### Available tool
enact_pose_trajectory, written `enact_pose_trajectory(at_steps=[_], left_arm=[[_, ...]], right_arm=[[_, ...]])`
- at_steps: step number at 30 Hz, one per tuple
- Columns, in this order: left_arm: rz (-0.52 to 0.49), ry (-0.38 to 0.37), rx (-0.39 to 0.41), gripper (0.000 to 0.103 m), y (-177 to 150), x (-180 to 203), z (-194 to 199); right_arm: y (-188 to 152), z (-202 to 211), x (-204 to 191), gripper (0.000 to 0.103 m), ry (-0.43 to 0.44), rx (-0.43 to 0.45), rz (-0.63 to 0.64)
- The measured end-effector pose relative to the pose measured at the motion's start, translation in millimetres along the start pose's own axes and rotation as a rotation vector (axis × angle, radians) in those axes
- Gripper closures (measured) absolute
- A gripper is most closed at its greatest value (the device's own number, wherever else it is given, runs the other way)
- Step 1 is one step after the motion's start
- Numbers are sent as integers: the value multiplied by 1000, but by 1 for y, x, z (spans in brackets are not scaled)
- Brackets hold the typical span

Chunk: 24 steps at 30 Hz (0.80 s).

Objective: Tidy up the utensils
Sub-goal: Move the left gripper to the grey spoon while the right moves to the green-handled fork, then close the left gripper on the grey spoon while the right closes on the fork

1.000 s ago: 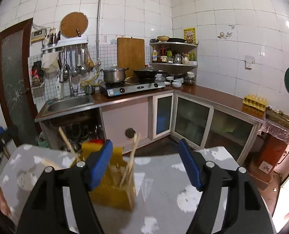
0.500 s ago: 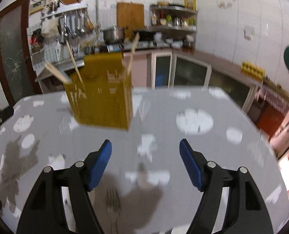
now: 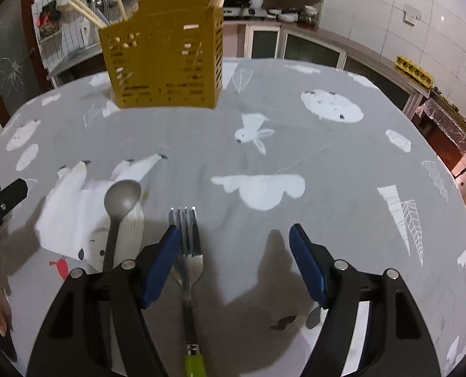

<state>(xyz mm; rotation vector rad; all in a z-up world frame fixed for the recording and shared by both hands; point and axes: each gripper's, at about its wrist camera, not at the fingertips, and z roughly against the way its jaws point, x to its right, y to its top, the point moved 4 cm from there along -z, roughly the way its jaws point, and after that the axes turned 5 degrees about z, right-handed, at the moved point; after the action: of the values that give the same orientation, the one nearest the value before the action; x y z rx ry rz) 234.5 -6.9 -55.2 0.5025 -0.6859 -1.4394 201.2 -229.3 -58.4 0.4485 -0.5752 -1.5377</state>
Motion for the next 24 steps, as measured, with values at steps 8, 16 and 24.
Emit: enact_pose_trajectory(at_steps=[8, 16, 24], left_arm=[[-14, -2, -19, 5, 0, 14, -3], [-41, -25, -27, 5, 3, 42, -7], [-55, -68, -73, 5, 0, 84, -22]], right_arm=[[6, -11, -15, 58, 25, -48, 3], [14, -15, -5, 81, 62, -39, 8], [17, -22, 41, 81, 45, -51, -40]])
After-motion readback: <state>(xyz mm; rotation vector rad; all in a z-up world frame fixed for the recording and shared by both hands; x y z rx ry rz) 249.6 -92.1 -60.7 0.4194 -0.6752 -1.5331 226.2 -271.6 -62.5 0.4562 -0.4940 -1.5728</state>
